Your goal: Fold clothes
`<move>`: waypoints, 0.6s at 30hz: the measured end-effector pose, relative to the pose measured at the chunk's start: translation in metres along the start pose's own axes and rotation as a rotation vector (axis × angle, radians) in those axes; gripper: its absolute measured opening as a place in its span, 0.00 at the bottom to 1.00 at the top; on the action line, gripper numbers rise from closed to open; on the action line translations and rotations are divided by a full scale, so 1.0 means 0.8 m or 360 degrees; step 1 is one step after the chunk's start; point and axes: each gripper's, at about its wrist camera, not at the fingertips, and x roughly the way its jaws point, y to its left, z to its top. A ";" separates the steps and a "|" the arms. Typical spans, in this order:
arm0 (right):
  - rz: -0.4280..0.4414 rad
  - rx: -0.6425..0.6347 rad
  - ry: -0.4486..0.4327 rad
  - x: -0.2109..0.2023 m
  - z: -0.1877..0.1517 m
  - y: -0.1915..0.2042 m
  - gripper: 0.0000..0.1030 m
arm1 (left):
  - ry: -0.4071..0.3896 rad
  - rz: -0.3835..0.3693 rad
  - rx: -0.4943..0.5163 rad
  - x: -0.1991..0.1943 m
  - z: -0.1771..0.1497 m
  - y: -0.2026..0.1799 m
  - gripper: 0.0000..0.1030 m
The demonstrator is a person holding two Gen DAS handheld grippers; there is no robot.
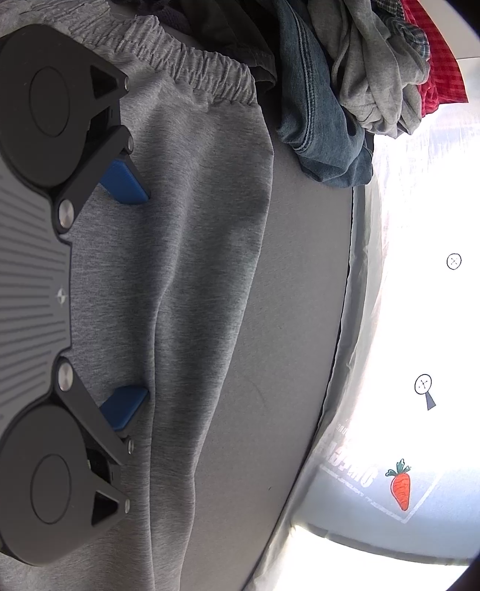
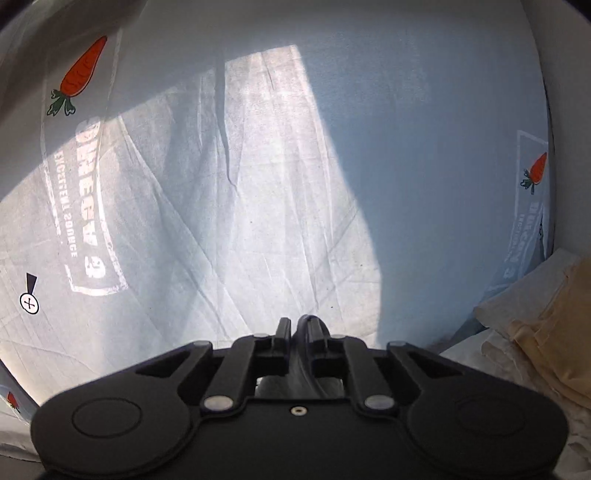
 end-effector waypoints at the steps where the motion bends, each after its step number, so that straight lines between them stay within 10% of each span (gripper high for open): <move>1: -0.0036 -0.0001 0.0048 0.001 -0.010 -0.008 0.53 | 0.0000 0.0003 -0.0002 0.000 0.000 0.000 1.00; 9: -0.0294 0.0266 0.0326 -0.038 -0.129 -0.094 0.07 | -0.0007 0.0017 -0.0019 0.000 0.000 -0.002 1.00; 14: -0.0228 0.0221 0.0409 -0.038 -0.157 -0.085 0.07 | 0.0002 0.0035 -0.0037 0.000 0.002 -0.004 1.00; 18: -0.0229 0.0148 0.0488 -0.012 -0.157 -0.067 0.37 | 0.0003 0.0043 -0.0042 0.000 0.002 -0.004 1.00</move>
